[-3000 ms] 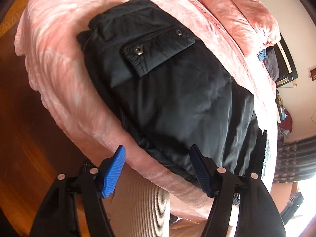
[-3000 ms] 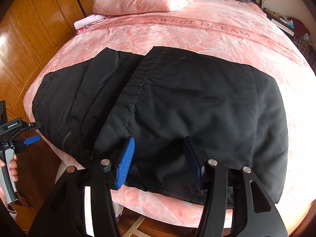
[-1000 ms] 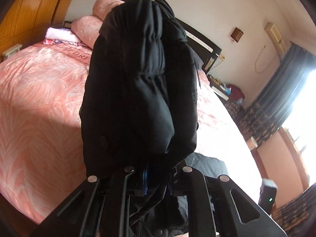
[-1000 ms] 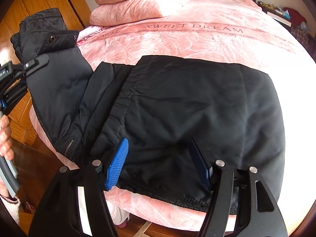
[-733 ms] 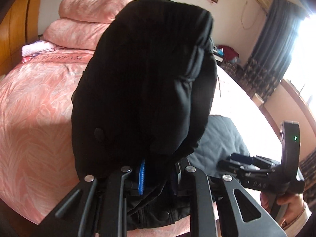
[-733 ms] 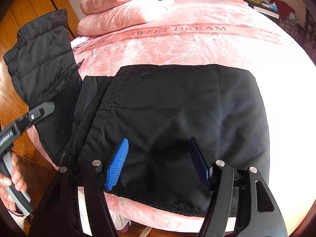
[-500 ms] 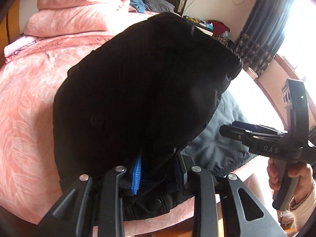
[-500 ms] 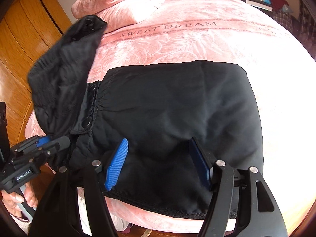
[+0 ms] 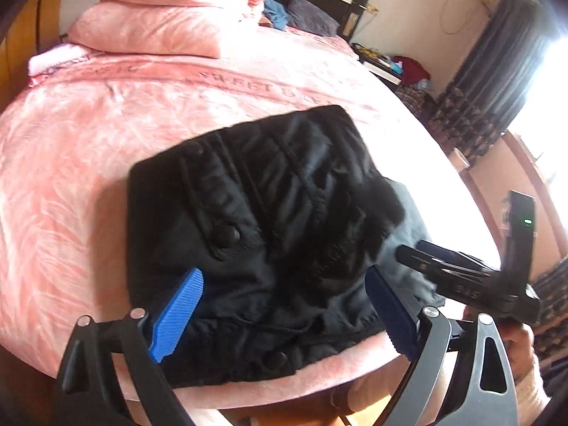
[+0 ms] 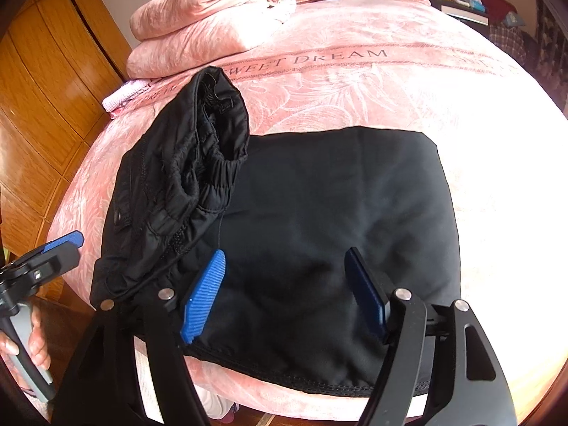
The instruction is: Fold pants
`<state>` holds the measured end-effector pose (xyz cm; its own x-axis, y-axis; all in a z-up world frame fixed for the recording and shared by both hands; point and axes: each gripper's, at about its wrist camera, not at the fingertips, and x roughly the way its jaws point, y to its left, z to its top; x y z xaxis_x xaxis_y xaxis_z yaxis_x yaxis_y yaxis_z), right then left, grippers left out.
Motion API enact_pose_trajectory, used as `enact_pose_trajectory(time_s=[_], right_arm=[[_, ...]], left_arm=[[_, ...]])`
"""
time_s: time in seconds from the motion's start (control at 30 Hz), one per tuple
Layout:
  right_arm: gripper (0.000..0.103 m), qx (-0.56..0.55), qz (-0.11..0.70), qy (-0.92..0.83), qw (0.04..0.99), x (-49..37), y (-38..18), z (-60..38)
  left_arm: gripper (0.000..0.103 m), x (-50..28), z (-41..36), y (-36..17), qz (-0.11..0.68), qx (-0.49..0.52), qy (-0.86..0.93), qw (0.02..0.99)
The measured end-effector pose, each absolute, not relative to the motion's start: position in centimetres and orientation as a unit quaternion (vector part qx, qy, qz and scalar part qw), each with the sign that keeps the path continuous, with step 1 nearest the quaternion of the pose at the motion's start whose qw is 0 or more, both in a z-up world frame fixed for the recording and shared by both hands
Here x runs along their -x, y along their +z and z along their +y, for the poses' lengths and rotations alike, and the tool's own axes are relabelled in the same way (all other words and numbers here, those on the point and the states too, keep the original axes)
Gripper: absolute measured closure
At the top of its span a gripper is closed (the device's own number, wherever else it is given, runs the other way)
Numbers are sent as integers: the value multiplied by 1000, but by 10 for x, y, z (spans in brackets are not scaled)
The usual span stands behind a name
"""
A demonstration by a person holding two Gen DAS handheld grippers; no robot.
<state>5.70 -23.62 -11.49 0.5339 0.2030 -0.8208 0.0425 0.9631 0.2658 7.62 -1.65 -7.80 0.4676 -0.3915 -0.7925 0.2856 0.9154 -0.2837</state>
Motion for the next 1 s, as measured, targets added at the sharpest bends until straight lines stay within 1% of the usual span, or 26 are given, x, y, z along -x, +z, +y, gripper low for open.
enact_pose_trajectory(time_s=[0.1,0.13,0.17,0.2,0.3,0.37,0.47,0.63,0.7,0.73,0.77,0.8,0.87,0.93,1.0], right_arm=[[24,-129,465,58,874,-59,-100,-235],[20,-131,460,64,876,-61,-95,-234],[14,-134,456,70,877,-63,-91,-233],[12,-137,454,76,877,-67,-87,-232],[11,-143,458,89,873,-81,-84,-226],[11,-144,463,96,869,-91,-86,-223],[11,-153,476,104,860,-102,-94,-223],[12,-192,494,120,839,-125,-111,-221],[30,-201,500,129,833,-130,-117,-219],[47,-206,509,135,825,-134,-122,-217],[58,-214,514,143,818,-136,-126,-217],[59,-211,515,139,819,-137,-128,-215],[69,-190,508,141,828,-135,-125,-210],[73,-176,497,147,837,-130,-119,-207],[75,-170,491,152,841,-126,-113,-205]], left_arm=[[9,-96,-1,-90,491,56,-140,858],[9,-101,2,-97,499,56,-127,856],[9,-103,-10,-103,509,54,-112,852],[9,-106,-10,-112,518,54,-103,847],[9,-106,-7,-143,545,62,-99,831],[6,-102,-9,-148,535,58,-101,837],[5,-97,-12,-145,533,53,-106,838],[5,-93,-4,-142,534,75,-110,835],[5,-94,0,-146,533,79,-110,835],[5,-95,1,-147,533,79,-111,835],[5,-95,2,-148,533,78,-111,835],[5,-95,2,-149,532,76,-111,836],[5,-95,3,-149,532,75,-113,836],[4,-94,5,-149,533,78,-114,835],[4,-95,9,-147,535,86,-113,833]])
